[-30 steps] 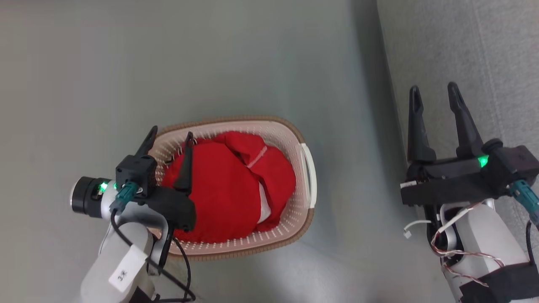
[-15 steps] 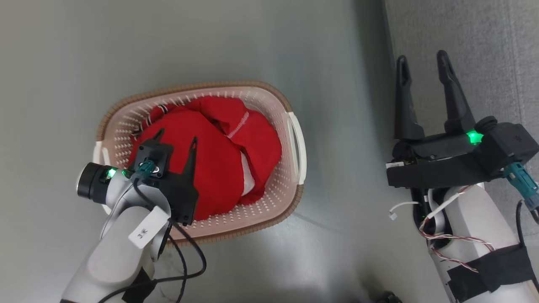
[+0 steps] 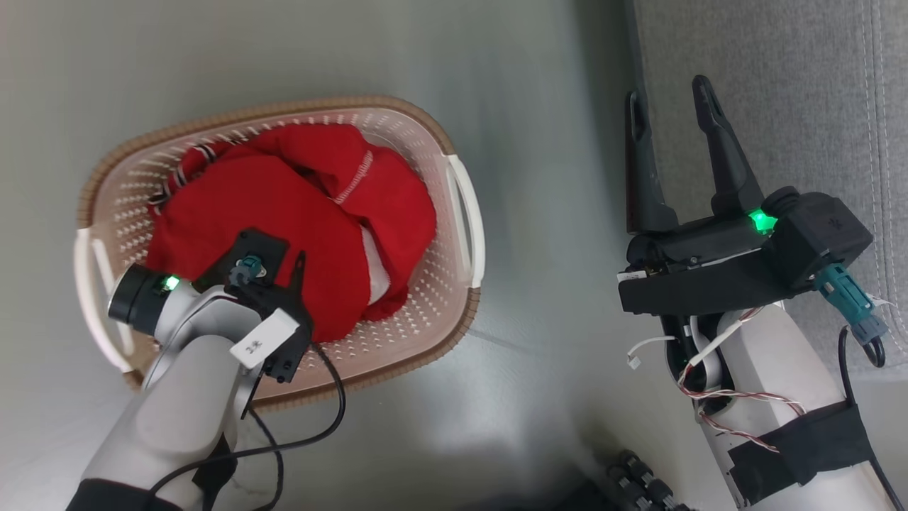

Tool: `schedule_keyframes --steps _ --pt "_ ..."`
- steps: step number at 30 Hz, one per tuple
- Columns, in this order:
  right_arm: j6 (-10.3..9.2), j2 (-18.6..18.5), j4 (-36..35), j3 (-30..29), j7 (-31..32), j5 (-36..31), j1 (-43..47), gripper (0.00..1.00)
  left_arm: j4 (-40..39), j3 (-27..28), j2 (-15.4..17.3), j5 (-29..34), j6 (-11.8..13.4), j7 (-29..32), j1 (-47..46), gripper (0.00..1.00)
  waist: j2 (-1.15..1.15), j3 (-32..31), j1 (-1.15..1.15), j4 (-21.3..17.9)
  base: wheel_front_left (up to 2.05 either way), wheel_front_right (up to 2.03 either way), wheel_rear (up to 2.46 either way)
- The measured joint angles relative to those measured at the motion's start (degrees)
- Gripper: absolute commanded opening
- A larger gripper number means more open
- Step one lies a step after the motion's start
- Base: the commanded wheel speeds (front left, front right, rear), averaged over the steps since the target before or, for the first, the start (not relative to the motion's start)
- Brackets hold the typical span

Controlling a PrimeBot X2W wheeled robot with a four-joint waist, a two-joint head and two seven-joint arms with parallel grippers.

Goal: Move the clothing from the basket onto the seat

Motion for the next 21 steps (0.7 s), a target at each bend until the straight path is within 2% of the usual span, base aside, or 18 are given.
schedule_keyframes --steps 13,14,15,17,21 --pt "0.23 0.49 0.43 -0.18 0.00 0.01 -0.91 1.00 8.39 -1.22 -1.86 1.25 0.65 6.56 -4.35 1.00 0.00 2.76 0.00 -1.72 0.00 0.00 0.00" --pt "0.35 0.54 0.52 -0.18 0.00 0.01 -0.92 1.00 8.81 -1.22 -2.00 1.24 0.65 7.02 -4.54 0.95 0.00 2.82 0.00 -1.77 0.00 0.00 0.00" --pt "0.49 0.56 0.59 -0.22 0.00 0.01 -0.94 1.00 9.26 -1.15 -2.12 1.22 0.68 7.42 -4.67 0.58 0.00 2.85 0.00 -1.79 0.00 0.00 0.00" --pt "0.49 0.66 0.68 -0.25 0.00 0.01 -1.01 1.00 10.16 -1.09 -2.22 1.21 0.87 7.83 -4.93 0.00 0.00 2.86 0.00 -1.79 0.00 0.00 0.00" --pt "0.51 0.76 1.12 -0.62 0.00 0.01 -1.19 1.00 11.33 -0.98 -2.49 1.09 0.92 8.15 -5.92 0.00 0.00 2.76 0.00 -1.72 0.00 0.00 0.00"
